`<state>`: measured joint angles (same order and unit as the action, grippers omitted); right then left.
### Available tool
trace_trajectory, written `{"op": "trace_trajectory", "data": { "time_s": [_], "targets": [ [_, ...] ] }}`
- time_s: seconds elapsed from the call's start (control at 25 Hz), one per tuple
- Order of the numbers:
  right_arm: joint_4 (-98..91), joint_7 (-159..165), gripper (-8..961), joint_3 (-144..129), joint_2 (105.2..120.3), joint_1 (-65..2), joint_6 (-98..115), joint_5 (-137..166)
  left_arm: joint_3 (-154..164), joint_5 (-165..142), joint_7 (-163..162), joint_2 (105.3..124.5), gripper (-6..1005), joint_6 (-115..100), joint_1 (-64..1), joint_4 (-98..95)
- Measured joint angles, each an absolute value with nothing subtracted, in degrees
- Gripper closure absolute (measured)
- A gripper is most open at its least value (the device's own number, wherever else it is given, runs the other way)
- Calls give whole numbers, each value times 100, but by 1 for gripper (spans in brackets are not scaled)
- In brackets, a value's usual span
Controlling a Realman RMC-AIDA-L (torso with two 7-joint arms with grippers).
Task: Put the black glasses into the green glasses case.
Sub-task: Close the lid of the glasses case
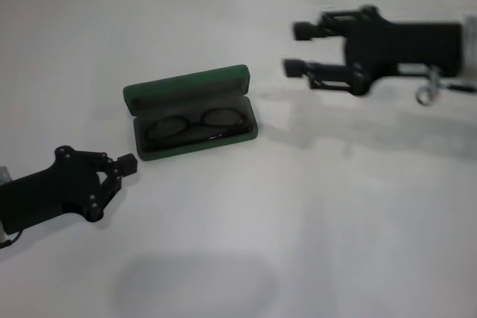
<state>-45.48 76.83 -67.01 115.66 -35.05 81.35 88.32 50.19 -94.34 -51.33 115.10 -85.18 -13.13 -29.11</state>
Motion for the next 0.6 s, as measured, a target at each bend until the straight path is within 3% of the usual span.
{"op": "trace_trajectory", "data": {
  "time_s": [0.16,0.36,0.56,0.6],
  "targets": [
    [-4142,7088,484,-6486,11559,-3001,8256,8832,5008,-9642,-5220,11521,946,-8463,-1452,-2910],
    [-3483,6256,249,-6464,11568,-2632,8307,8802,4991,-9879,-5333,11538,945,-8358,-1606,-2909],
    [-2982,5459,70,-6464,11577,-2327,8494,8770,4999,-10080,-5453,11587,944,-8075,-1713,-2945],
    [-2963,5376,72,-6472,11582,-2279,8508,8768,5002,-10146,-5478,11596,944,-8022,-1738,-2945]
  ]
}}
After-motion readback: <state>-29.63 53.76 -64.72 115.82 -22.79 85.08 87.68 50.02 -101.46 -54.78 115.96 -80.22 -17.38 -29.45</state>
